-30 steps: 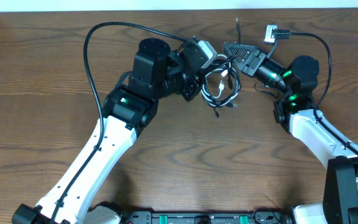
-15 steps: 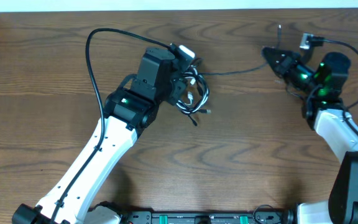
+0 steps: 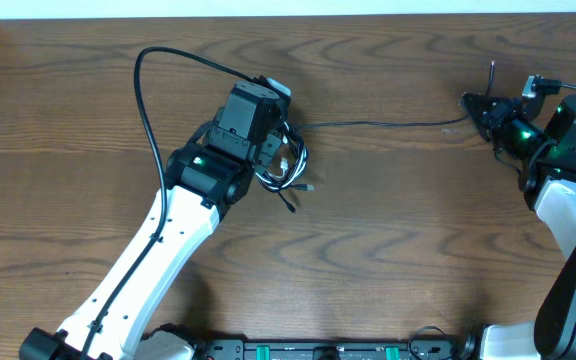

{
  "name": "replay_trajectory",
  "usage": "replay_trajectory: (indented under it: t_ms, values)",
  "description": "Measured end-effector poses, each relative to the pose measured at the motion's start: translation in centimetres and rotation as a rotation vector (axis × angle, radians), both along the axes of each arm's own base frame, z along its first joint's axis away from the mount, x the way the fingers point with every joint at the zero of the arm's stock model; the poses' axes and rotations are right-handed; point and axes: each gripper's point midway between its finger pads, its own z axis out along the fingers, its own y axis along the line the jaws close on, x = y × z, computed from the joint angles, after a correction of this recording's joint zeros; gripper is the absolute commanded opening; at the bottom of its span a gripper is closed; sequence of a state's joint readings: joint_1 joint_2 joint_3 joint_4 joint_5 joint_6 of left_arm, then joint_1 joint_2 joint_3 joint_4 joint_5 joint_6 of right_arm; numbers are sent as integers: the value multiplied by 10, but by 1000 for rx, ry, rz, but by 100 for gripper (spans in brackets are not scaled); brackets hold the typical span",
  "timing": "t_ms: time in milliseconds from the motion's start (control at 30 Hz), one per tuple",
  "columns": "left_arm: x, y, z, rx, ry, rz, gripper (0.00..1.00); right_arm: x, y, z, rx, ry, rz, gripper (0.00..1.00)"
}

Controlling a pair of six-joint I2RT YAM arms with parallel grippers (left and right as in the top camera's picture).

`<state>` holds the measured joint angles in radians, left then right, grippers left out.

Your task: Untangle cables

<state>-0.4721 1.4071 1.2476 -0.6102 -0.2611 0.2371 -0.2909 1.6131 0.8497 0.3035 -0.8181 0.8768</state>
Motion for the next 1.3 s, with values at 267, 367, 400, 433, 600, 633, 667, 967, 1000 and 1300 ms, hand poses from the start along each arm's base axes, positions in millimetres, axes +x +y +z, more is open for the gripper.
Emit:
replay_trajectory:
  t_ms: [267,367,400,433,600,633,667,967,1000,1300]
  values:
    - [5,9,4,-37,-23,79,8,1,-5,6,-13,-37,1,99]
    - [10,-7,8,-120,-38,38,8,4,2,25,-37,-144,53,99]
    - [13,-18,13,-169,-49,5,8,4,9,35,-50,-199,88,99]
    - [14,-25,15,-199,-56,-19,7,4,15,41,-64,-239,115,99]
    - [17,-60,33,-349,-85,-157,8,-3,60,71,-134,-448,281,99]
    - [16,-66,36,-373,-88,-183,8,-6,71,77,-149,-497,321,99]
    - [15,-70,38,-391,-87,-203,8,-9,80,81,-161,-533,352,99]
    - [14,-89,51,-514,-91,-252,8,-48,176,109,-246,-857,626,95]
    - [14,-89,53,-526,-94,-244,8,-50,182,109,-252,-873,640,94]
    - [11,-96,55,-630,-53,-210,8,-62,229,112,-301,-970,667,92]
